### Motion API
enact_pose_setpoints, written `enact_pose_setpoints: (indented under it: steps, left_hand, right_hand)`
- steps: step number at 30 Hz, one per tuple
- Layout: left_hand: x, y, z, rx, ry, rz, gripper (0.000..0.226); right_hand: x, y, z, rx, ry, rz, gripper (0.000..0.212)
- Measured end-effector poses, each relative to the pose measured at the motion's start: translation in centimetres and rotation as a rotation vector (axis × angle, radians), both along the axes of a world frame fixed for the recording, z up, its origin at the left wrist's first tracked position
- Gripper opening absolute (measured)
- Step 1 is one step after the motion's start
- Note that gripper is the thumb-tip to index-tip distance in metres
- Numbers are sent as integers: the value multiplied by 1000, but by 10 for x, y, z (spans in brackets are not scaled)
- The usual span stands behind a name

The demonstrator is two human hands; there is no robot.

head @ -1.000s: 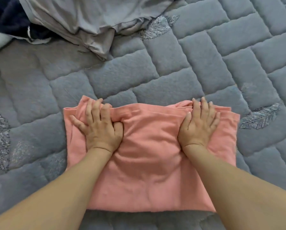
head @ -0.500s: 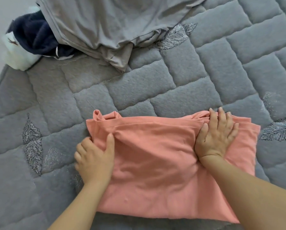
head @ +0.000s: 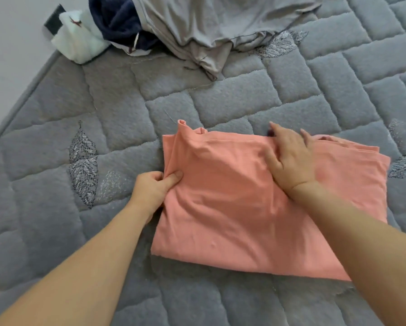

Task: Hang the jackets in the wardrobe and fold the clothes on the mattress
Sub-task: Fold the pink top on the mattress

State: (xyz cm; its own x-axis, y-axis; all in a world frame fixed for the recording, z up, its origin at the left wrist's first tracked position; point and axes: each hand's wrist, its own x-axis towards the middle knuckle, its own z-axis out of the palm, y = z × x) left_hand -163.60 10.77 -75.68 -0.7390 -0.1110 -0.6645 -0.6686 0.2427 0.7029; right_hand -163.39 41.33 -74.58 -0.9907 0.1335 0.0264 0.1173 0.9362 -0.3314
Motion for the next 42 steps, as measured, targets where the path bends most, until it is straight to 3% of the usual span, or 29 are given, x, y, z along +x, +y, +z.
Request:
enact_pose_setpoints:
  steps: [3,5,9,12,15,16,20,24,28,31,33,38,42]
  left_hand:
    - [-2,-1,-6,22,31,-4,50]
    - [0,-4,-10,38,47,-14,37]
    - [7,-1,-3,82,89,-50,28]
    - [39,5,11,337,-52,-5,34]
    - [89,-5,26,305,-192,-96,14]
    - [97,-17,32,257,-178,-77,5]
    - [68,-98,92,103,0,66,9]
    - [31,-164,206,-50,402,71,6]
    - [39,-151,316,-87,714,-64,16]
    - [72,-102,346,-43,695,-239,17]
    - [101,-63,341,-1,625,-329,19]
    - [189,49,277,20,408,-518,32]
    - [285,138,197,9,170,-773,20]
  right_hand:
    - [-34,-82,-2,96,-123,138,66]
    - [-47,-114,-9,120,-153,146,60]
    - [-62,-114,-11,47,-260,89,48]
    - [-55,-118,-1,53,-365,79,36]
    - [-36,-154,22,-22,-443,113,29]
    - [-31,-172,32,-110,-467,110,29]
    - [-39,-247,102,-568,-370,-11,37]
    - [-64,-292,208,-1075,-158,-122,44]
    - [-63,-285,292,-1700,-43,-174,38]
    - [-40,-240,315,-2013,7,-144,44]
    - [-8,-198,310,-2036,33,-185,39]
    - [114,-80,244,-1863,55,-451,37]
    - [241,15,153,-1410,-71,-840,30]
